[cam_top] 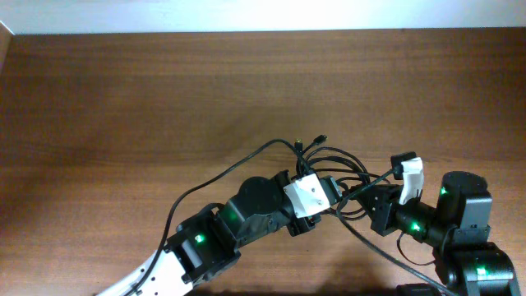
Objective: Untangle cables
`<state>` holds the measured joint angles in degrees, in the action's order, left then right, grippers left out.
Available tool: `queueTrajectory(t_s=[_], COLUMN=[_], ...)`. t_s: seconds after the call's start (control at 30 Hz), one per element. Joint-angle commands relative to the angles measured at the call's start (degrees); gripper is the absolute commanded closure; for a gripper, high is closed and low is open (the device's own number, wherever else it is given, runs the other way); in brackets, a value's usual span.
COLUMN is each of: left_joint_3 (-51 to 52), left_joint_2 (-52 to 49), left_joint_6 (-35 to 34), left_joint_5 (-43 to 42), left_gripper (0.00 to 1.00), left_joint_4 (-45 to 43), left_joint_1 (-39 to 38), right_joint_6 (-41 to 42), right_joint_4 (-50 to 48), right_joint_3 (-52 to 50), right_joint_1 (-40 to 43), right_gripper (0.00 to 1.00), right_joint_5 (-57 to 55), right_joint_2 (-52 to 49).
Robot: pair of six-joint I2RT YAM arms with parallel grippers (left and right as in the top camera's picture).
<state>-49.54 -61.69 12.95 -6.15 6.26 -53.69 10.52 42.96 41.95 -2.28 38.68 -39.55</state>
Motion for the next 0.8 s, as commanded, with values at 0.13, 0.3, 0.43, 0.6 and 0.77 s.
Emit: queueTrajectory(t_s=[0.13, 0.3, 0.43, 0.6, 0.77], left_joint_3=[-2.2, -2.2, -2.2, -2.2, -2.2], left_joint_2=[5.5, 5.5, 5.5, 5.5, 5.5], left_joint_6=[-14.4, -19.6, -19.8, -19.8, -19.8], left_joint_5=[16.6, 17.0, 16.9, 16.9, 16.9], left_gripper=[1.0, 1.0, 1.0, 1.0, 1.0], left_joint_4=[-3.0, -3.1, -3.0, -2.7, -1.7], left_joint_1=[0.6, 0.6, 0.6, 0.6, 0.6], right_joint_6=[2.3, 9.9, 11.9, 12.5, 12.5], right_joint_4=[0.9, -0.8, -0.9, -0.9, -1.0], right_joint_3=[-1.1, -1.1, -1.1, -1.1, -1.1], right_joint_1=[-0.3, -0.3, -0.3, -0.2, -0.2], right_gripper=[0.96, 0.96, 0.96, 0.96, 0.95], right_joint_5=[-4.0, -5.0, -6.2, -6.4, -6.4], right_joint_2=[-0.2, -0.2, -0.2, -0.2, -0.2])
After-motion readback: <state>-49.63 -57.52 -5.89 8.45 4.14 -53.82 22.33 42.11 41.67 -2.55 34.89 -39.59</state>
